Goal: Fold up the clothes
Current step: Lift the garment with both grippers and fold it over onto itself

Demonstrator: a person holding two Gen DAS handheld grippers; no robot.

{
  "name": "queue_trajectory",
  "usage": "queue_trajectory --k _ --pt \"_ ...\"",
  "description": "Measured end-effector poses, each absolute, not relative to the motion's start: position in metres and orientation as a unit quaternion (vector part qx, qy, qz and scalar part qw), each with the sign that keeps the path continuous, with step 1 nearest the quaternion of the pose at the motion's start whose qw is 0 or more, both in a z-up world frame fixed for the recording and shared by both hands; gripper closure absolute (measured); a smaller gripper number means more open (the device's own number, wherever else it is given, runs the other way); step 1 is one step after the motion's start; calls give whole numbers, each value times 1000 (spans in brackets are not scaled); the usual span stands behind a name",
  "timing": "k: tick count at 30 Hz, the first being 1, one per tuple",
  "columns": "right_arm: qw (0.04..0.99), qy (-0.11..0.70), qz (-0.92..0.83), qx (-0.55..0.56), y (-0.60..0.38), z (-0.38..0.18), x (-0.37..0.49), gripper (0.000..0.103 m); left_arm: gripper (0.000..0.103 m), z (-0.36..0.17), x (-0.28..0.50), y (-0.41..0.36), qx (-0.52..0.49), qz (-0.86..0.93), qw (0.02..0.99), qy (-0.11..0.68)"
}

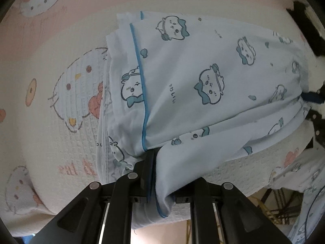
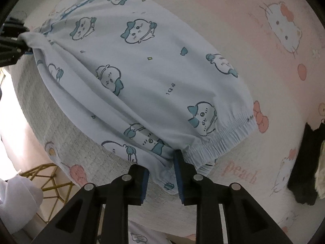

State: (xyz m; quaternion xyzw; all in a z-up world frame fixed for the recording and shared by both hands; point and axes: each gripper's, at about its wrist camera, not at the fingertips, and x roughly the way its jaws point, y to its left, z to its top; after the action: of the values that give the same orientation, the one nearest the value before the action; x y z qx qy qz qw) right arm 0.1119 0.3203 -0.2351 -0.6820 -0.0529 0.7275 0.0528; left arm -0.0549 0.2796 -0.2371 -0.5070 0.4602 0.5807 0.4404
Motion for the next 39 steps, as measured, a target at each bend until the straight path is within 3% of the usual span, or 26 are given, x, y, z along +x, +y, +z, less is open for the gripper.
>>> queue_trajectory --k 10,25,34,39 --pt "49 72 737 -670 368 -216 113 87 91 -215 -52 288 -513 558 440 481" --pt "64 87 760 -641 418 -183 88 87 91 -193 -65 338 -475 582 446 487" --pt "103 89 756 -640 426 -204 71 87 88 -217 -62 363 -419 601 449 513" --pt "114 107 743 -651 415 -223 55 87 89 -240 -77 381 -468 589 463 469"
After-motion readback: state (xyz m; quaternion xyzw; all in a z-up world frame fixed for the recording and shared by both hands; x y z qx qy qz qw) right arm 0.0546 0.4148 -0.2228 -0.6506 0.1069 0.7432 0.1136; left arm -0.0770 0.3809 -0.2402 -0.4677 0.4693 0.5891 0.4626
